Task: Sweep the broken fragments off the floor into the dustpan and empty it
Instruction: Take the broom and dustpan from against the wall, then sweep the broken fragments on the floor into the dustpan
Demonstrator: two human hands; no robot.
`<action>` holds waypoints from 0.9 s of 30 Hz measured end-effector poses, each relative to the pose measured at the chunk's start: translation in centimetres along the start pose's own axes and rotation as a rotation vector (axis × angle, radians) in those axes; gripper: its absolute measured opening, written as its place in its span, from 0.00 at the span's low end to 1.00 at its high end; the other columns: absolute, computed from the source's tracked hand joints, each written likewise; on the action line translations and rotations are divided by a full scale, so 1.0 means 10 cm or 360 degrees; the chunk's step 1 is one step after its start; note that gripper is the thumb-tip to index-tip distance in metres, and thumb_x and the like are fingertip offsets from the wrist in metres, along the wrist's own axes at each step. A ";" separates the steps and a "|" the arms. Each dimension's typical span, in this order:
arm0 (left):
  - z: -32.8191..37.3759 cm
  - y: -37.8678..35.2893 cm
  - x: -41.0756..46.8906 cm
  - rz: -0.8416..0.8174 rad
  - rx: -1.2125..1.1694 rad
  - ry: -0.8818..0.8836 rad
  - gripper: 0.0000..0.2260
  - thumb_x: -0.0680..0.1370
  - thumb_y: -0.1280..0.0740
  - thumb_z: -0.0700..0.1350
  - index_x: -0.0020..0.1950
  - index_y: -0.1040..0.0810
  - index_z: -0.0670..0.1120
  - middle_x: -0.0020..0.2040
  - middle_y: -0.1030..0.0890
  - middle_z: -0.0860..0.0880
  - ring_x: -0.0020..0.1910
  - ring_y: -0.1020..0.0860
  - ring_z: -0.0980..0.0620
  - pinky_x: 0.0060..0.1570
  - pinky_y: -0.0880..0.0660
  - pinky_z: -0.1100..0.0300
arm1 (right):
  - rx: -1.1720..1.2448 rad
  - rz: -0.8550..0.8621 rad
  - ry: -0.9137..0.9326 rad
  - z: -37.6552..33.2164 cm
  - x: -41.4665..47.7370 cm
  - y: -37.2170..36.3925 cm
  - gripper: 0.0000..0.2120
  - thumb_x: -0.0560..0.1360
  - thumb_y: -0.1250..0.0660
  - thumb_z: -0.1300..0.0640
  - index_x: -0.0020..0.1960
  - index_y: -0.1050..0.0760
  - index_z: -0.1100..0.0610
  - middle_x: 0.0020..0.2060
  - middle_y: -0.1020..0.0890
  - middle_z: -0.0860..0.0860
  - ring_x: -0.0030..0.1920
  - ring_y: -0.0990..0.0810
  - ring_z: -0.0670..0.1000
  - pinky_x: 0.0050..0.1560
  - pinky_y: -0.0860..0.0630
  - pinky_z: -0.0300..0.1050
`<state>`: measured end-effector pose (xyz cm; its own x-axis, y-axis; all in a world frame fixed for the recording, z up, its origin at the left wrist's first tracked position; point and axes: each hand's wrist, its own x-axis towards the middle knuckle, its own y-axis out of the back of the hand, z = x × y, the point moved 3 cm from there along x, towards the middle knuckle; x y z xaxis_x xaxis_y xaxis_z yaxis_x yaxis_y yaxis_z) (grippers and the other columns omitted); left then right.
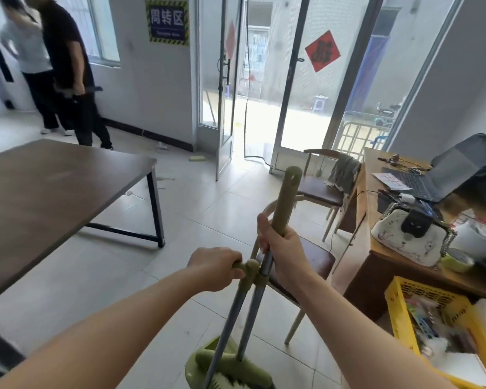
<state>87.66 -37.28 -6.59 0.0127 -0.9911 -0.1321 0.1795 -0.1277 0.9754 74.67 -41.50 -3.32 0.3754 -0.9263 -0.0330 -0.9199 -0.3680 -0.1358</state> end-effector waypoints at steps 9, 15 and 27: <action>-0.34 0.19 0.22 0.0136 -0.0069 0.0259 0.10 0.81 0.41 0.54 0.56 0.25 0.51 0.51 0.21 0.53 0.44 0.27 0.52 0.39 0.36 0.59 | -0.0133 -0.0336 0.0072 -0.07 0.64 -0.26 0.20 0.71 0.30 0.44 0.31 0.34 0.55 0.25 0.31 0.49 0.29 0.33 0.47 0.36 0.31 0.40; -0.63 0.28 0.38 0.0207 -0.0131 0.0358 0.10 0.80 0.40 0.54 0.54 0.25 0.51 0.46 0.23 0.54 0.43 0.28 0.52 0.45 0.33 0.55 | -0.0167 -0.0467 0.0079 -0.11 1.03 -0.49 0.21 0.74 0.30 0.49 0.29 0.35 0.55 0.23 0.32 0.49 0.27 0.35 0.47 0.34 0.32 0.39; -1.75 0.38 0.98 0.0150 -0.0282 0.0535 0.07 0.80 0.39 0.55 0.50 0.28 0.53 0.44 0.24 0.56 0.45 0.28 0.52 0.58 0.34 0.50 | -0.0271 -0.0355 0.0084 -0.11 2.22 -0.93 0.17 0.75 0.31 0.50 0.34 0.33 0.57 0.28 0.31 0.51 0.31 0.33 0.48 0.40 0.32 0.40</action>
<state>105.69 -46.88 -7.24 0.3535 -0.9274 -0.1223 0.3288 0.0007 0.9444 91.39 -58.74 -1.68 0.5685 -0.8221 0.0311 -0.8226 -0.5676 0.0343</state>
